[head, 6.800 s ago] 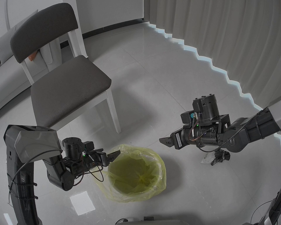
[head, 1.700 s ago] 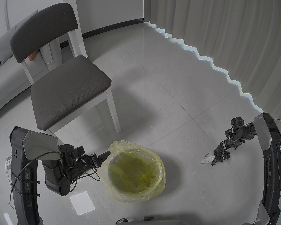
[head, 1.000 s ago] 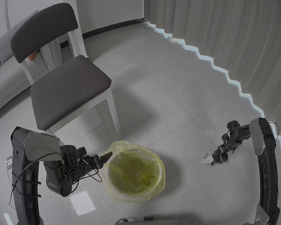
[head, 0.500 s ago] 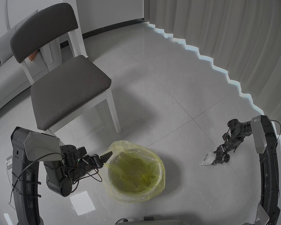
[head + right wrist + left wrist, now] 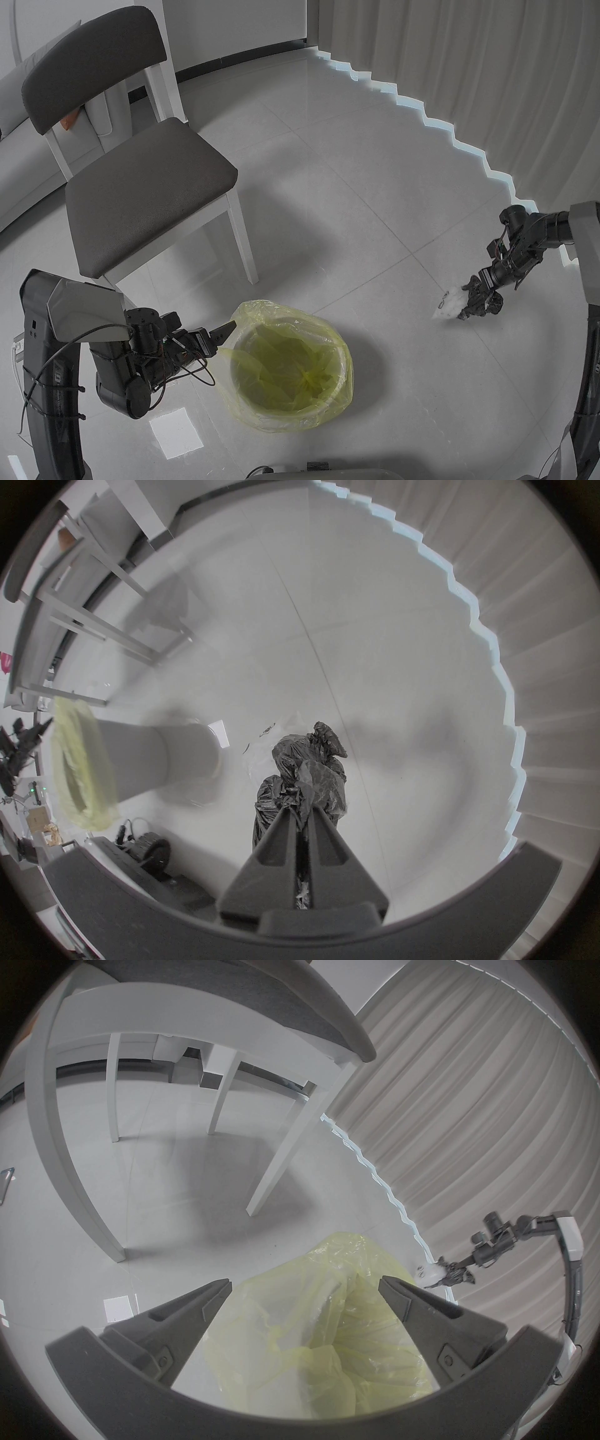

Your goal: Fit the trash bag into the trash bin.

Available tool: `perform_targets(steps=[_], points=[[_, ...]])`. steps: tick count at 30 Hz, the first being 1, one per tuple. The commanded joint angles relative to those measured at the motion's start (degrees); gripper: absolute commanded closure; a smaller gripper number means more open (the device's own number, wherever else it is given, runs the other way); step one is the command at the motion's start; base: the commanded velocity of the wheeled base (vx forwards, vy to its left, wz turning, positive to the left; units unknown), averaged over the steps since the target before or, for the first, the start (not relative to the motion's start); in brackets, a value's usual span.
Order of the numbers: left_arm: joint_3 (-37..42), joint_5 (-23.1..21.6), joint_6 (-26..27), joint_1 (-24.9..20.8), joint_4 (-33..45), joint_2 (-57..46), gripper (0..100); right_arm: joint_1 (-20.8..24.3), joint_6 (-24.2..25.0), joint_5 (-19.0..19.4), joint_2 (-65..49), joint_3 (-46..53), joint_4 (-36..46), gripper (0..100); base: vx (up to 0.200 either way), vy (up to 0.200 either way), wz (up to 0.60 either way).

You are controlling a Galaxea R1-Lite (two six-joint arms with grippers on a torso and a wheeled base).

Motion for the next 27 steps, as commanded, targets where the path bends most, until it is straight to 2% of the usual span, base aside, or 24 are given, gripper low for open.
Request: perform_targets(steps=[1, 2, 3, 4, 7, 8, 9, 10, 11, 14, 18, 27], points=[[0.20, 0.06, -1.59, 1.18, -1.02, 0.30, 0, 11.15, 4.52, 1.71, -20.79, 7.94, 0.38, 100, 0.000, 0.000, 0.00], [0.29, 0.14, -1.77, 1.18, -1.02, 0.13, 0, 13.26, 4.78, 1.62, -22.55, 8.56, 0.38, 100, 0.000, 0.000, 0.00], [0.29, 0.14, -1.77, 1.18, -1.02, 0.13, 0, 13.26, 4.78, 1.62, -22.55, 8.56, 0.38, 100, 0.000, 0.000, 0.00], [0.37, 0.67, -1.77, 1.36, -1.02, -0.49, 0, 18.36, 5.31, 1.54, -26.33, 9.96, 0.20, 100, 0.000, 0.000, 0.00], [0.37, 1.64, -1.68, 1.36, -1.02, -1.28, 0, 25.74, 6.98, 1.01, -30.20, 10.40, 0.11, 100, 0.000, 0.000, 0.00], [0.37, 1.64, -1.68, 1.36, -1.02, -1.28, 0, 26.09, 7.07, 1.01, -30.37, 10.40, 0.11, 100, 0.000, 0.000, 0.00], [0.46, 2.17, -1.59, 1.36, -1.02, -2.16, 0, 30.84, 8.12, 1.01, -32.13, 10.40, 0.11, 100, 0.000, 0.000, 0.00], [0.46, 2.17, -1.59, 1.36, -1.02, -2.16, 0, 30.84, 8.12, 1.01, -32.13, 10.40, 0.11, 100, 0.000, 0.000, 0.00], [0.64, 2.61, -1.59, 1.36, -1.02, -2.86, 0, 35.93, 8.82, 0.92, -33.27, 10.31, 0.03, 100, 0.000, 0.000, 0.00], [1.16, 2.87, -1.51, 1.36, -1.02, -3.21, 0, 41.56, 9.44, 0.57, -33.54, 10.23, 0.03, 100, 0.000, 0.000, 0.00], [2.57, 3.66, -1.15, 1.27, -1.02, -3.39, 0, 45.87, 9.53, -1.45, -32.13, 10.93, 0.03, 100, 0.000, 0.000, 0.00], [3.36, 3.75, -0.98, 1.27, -1.02, -7.08, 0, 51.05, 9.53, -2.68, -23.87, 15.85, -3.23, 100, 0.000, 0.000, 0.00]])
